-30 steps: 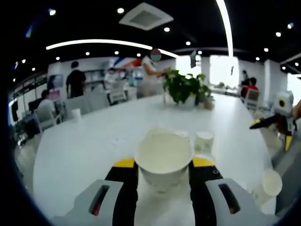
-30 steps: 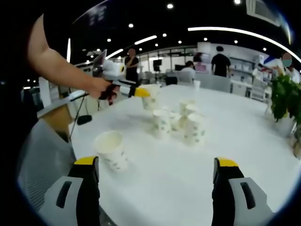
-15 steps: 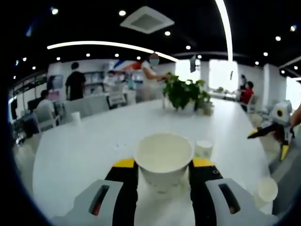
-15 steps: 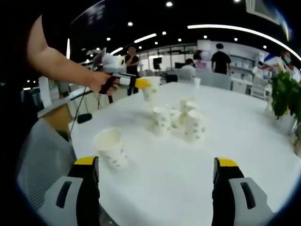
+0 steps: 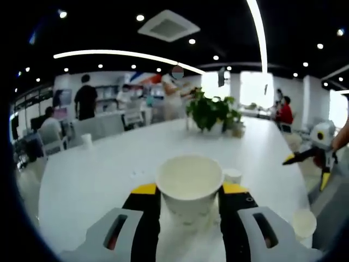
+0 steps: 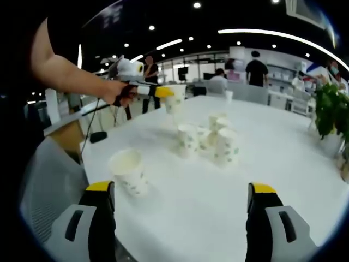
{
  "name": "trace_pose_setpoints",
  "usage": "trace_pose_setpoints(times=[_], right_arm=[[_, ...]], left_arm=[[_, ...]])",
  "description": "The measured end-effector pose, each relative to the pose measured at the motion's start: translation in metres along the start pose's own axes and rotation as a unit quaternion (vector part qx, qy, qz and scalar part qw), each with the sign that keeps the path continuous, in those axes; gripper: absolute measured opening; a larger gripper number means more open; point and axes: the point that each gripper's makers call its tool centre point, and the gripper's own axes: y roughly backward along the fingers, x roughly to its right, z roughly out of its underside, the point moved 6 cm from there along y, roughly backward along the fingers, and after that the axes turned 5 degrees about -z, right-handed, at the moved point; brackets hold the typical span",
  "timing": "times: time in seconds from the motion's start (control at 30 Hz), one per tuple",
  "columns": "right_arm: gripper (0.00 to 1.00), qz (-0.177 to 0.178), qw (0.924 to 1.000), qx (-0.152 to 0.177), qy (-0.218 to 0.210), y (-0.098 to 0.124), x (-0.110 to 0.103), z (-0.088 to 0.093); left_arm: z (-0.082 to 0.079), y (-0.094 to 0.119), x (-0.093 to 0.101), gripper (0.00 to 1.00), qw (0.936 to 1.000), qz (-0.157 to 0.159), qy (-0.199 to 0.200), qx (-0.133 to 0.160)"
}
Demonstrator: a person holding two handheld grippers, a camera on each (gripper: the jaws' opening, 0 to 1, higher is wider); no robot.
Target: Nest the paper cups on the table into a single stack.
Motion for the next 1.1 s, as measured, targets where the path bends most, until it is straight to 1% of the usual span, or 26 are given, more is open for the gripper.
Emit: trace_pose_setpoints(times=[0.17, 0.3, 0.57, 0.7, 0.83, 0.9, 1.1], right_arm=[[1.00, 0.002, 1.0000, 0.002, 0.002, 0.002, -0.003, 0.000], [1.00, 0.003, 1.0000, 0.002, 0.004, 0.004, -0.005, 0.001], [1.00, 0.006, 0.9999, 0.005, 0.008, 0.006, -0.008, 0.001], [1.00, 0.004, 0.9999, 0.005, 0.009, 0.009, -0.015, 0.003], [1.00, 0.003, 0.9999, 0.003, 0.010, 0.010, -0.018, 0.006], [1.00, 0.002, 0.9999, 0.003, 0.010, 0.010, -0.019, 0.006], [0.99, 0.002, 1.0000, 0.001, 0.009, 0.011, -0.018, 0.005]], left_arm=[[-0.003, 0.004, 0.004, 0.39, 1.0000, 0.004, -0.004, 0.005], [-0.004, 0.009, 0.008, 0.39, 1.0000, 0.001, -0.002, 0.008], [-0.001, 0.020, 0.018, 0.39, 0.9999, 0.001, -0.006, 0.010], [0.002, 0.023, 0.016, 0.39, 0.9995, -0.010, -0.030, 0.006], [0.004, 0.032, 0.020, 0.39, 0.9994, -0.010, -0.031, 0.008], [0.003, 0.032, 0.017, 0.39, 0.9995, -0.009, -0.028, 0.012], [-0.001, 0.034, 0.021, 0.38, 0.9993, -0.010, -0.033, 0.013]])
